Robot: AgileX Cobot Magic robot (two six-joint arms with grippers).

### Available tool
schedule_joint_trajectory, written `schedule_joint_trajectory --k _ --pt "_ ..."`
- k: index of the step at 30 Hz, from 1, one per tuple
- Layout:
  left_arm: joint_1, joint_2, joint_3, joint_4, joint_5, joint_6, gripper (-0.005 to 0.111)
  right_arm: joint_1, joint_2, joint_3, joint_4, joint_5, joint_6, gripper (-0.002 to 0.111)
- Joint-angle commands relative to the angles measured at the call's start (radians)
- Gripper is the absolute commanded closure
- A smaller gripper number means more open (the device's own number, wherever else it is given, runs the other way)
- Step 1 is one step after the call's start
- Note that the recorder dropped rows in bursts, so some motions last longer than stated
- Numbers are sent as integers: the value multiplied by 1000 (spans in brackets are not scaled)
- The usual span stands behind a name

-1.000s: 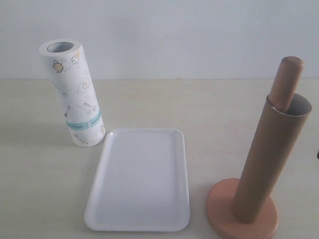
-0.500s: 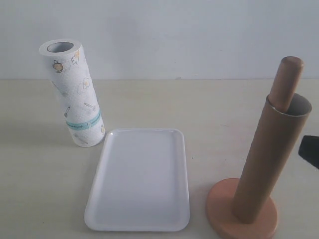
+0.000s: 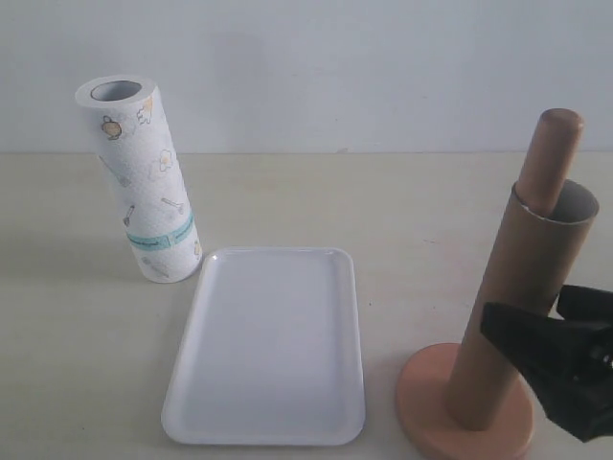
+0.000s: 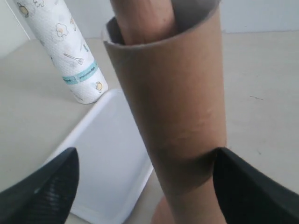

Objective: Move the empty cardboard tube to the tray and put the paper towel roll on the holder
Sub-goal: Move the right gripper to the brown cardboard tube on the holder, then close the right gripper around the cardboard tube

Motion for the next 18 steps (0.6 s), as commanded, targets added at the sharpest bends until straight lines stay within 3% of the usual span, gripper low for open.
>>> schedule_joint_trajectory --k 1,10,18 --pt "-5 -3 4 3 -13 -7 103 4 114 4 -13 -155 -37 34" --pt "-5 -3 4 3 -13 -7 103 4 336 4 17 -310 -133 34" --pt "-5 -3 4 3 -13 -7 103 4 348 4 78 -374 -188 34"
